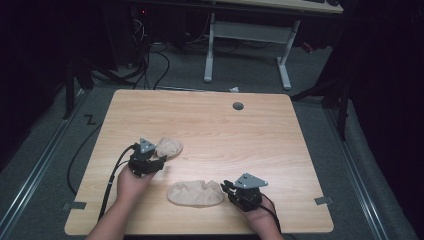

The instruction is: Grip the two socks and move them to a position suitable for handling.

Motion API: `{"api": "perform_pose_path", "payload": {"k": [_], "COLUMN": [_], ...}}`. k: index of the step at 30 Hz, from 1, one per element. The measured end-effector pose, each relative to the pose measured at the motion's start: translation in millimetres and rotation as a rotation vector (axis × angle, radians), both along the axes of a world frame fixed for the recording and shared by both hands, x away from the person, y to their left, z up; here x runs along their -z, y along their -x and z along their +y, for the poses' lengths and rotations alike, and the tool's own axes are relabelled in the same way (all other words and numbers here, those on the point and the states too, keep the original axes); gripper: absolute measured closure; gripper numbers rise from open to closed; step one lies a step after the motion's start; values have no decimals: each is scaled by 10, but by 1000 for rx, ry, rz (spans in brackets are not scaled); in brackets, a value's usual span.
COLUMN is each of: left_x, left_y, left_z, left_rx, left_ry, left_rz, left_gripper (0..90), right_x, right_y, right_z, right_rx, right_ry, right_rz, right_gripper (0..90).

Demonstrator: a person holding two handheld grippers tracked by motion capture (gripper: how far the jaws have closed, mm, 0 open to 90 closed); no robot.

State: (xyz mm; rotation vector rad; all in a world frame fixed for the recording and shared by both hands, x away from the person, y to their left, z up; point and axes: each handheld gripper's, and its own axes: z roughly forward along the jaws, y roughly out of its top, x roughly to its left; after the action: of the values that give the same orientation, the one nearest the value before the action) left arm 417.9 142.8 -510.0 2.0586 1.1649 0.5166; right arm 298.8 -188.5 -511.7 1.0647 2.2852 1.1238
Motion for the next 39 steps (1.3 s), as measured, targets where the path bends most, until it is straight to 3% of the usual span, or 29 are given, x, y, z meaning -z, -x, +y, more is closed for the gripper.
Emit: {"api": "perform_pose_path", "payload": {"k": [2, 3, 5, 6, 7, 9, 11, 12, 14, 16, 17, 18, 19, 20, 21, 22, 25, 29, 30, 31, 34, 35, 36, 37, 38, 39], "left_x": [-1, -5, 13, 13, 60, 103, 101, 101, 103, 105, 101, 101, 93, 93, 71, 55, -19, -85, -85, -92, -112, -134, -149, -187, -187, -209], "left_y": [-29, -57, -115, -115, -152, -147, -115, -115, -18, 22, 91, 91, 185, 185, 255, 284, 338, 358, 358, 359, 376, 396, 412, 461, 461, 508], "left_z": [-32, -96, -184, -184, -226, -253, -271, -271, -378, -436, -557, -557, -726, -726, -852, -889, -882, -748, -748, -680, -590, -511, -455, -279, -279, -165], "left_rx": [3, 11, 21, 21, 26, 29, 49, 49, 114, 143, 215, 215, 296, 296, 357, 371, 375, 343, 343, 323, 302, 288, 277, 255, 255, 235], "left_ry": [0, -22, -53, -53, -78, -79, -57, -57, -47, -36, -10, -10, -21, -21, -11, -1, 32, 38, 38, 34, 26, 28, 23, 22, 22, 10], "left_rz": [3, -13, 4, 4, 39, 44, 50, 50, 53, 54, 71, 71, 67, 67, 70, 63, 40, 10, 10, 0, -15, -26, -35, -38, -38, -43], "left_gripper": [392, 392, 399, 436, 514, 623, 803, 830, 853, 854, 854, 854, 853, 850, 840, 817, 692, 663, 667, 701, 810, 833, 833, 856, 856, 856], "right_x": [1, 3, 6, 6, 7, 7, 4, 3, 2, 0, -7, -7, -8, -8, -10, -11, -7, -7, -7, -51, -88, -115, -115, -129, -129, -139], "right_y": [-1, -4, -4, -4, -4, -5, -1, 0, 0, 0, -1, -1, -1, -1, 0, 0, -1, -67, -67, -182, -310, -457, -457, -558, -558, -583], "right_z": [5, 8, 20, 20, 22, 17, 8, 4, -4, -7, -9, -9, -6, -6, -3, -2, -1, 6, 6, 58, 109, 231, 231, 368, 368, 421], "right_rx": [-2, -4, -8, -8, -8, -8, -7, -7, -5, -2, -2, -2, 0, 0, 0, -1, 1, 4, 4, 20, 26, 10, 10, -26, -26, -31], "right_ry": [0, 3, 4, 4, 8, 3, 4, 3, 2, 2, 0, 0, 0, 0, 0, 0, -1, -17, -17, 2, 9, 37, 37, 46, 46, 58], "right_rz": [0, -1, -1, -1, 0, -1, -1, -1, -4, -6, -9, -9, -7, -7, -7, -9, -5, 6, 6, 7, 23, 27, 27, 29, 29, 27], "right_gripper": [789, 788, 788, 788, 788, 789, 789, 789, 789, 789, 789, 789, 789, 789, 789, 789, 789, 817, 817, 900, 900, 900, 900, 900, 900, 900]}}
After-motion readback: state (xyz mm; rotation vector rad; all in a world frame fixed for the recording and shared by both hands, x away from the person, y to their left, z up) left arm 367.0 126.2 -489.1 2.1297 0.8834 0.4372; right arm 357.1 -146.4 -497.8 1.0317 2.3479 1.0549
